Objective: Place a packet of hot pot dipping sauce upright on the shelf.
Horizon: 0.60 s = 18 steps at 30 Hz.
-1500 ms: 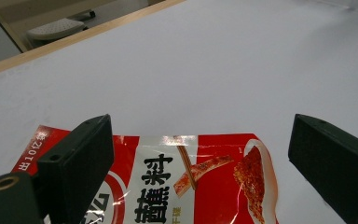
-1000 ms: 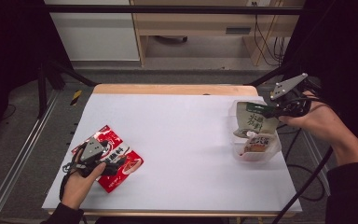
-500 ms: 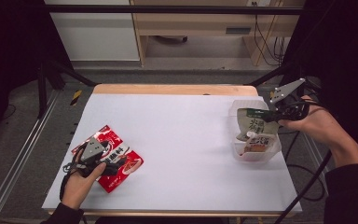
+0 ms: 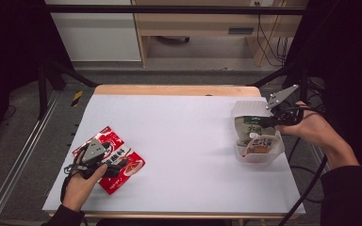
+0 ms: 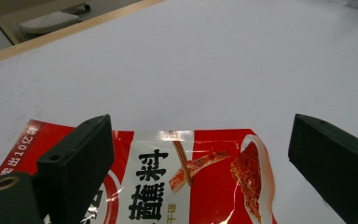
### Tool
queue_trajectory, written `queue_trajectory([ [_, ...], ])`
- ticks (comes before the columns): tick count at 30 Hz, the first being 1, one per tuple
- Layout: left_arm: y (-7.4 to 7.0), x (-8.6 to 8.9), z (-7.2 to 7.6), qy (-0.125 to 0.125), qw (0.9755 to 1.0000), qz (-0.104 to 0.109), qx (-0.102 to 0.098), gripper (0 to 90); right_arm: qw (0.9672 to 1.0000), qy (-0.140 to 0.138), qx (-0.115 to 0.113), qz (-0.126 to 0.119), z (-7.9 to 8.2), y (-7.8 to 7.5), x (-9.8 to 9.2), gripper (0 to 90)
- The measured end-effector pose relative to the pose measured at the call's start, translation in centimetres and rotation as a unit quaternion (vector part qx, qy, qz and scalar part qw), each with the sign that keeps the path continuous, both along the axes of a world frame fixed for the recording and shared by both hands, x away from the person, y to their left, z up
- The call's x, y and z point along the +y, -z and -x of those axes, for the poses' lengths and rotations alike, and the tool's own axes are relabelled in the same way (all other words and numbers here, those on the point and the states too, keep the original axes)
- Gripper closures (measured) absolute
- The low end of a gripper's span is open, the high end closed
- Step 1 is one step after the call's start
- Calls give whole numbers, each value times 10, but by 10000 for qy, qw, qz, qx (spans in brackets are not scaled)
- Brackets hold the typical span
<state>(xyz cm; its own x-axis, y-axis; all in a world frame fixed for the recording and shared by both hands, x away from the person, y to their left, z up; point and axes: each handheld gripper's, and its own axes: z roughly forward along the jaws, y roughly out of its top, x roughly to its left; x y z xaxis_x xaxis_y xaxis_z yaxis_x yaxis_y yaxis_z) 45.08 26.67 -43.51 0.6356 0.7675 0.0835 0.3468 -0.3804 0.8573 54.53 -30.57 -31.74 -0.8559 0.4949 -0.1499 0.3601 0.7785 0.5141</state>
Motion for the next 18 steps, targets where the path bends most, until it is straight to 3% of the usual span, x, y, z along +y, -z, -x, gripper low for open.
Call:
queue_trajectory([
  [10, 1, -1, 0, 10, 10000, -25, 33, 67, 9999, 90, 51, -68, 2, 6, -6, 890],
  [18, 1, -1, 0, 14, 10000, -22, 39, 67, 9997, 227, 107, -30, 3, 6, -10, 786],
])
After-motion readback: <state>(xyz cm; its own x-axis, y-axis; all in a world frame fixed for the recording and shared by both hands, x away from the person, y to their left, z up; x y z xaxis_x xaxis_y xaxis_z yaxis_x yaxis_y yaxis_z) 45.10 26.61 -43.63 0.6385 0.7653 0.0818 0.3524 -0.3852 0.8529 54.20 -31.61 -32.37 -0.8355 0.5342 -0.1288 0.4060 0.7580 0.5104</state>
